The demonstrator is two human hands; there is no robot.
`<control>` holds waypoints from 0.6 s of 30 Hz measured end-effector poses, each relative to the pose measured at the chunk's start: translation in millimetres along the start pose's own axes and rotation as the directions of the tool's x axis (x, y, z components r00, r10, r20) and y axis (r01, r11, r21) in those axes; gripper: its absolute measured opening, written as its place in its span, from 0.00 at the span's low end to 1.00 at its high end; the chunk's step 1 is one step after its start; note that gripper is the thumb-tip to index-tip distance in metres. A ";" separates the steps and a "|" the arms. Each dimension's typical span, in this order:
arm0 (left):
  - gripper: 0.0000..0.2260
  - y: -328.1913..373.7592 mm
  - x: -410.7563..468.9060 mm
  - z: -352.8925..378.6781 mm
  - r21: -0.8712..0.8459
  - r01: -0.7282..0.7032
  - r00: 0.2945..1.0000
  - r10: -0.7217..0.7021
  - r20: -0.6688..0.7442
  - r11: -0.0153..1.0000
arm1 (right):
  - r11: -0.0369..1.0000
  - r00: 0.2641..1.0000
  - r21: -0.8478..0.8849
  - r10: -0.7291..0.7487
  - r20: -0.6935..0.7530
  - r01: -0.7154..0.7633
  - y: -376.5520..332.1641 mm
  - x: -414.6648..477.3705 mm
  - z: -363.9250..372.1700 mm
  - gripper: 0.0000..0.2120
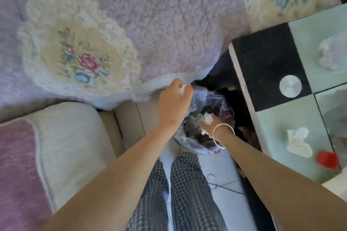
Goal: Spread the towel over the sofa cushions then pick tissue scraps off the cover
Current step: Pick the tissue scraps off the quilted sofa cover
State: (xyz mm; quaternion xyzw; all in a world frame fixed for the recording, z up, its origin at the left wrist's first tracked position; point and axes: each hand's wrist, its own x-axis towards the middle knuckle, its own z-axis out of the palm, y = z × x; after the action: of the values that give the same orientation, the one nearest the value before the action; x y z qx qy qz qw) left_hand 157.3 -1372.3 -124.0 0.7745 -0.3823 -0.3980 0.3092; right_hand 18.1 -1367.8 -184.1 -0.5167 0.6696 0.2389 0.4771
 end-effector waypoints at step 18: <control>0.10 -41.1 -11.0 76.0 0.098 0.074 0.985 -0.088 0.150 0.992 | 0.971 0.996 0.222 0.078 0.033 -0.084 53.7 28.2 27.7 0.28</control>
State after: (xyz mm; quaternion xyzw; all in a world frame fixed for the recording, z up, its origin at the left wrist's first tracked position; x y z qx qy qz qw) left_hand 102.4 -1355.1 -189.4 0.7697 -0.3911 -0.4510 0.2261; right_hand -20.8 -1339.5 -230.3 -0.4291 0.7068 0.1876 0.5302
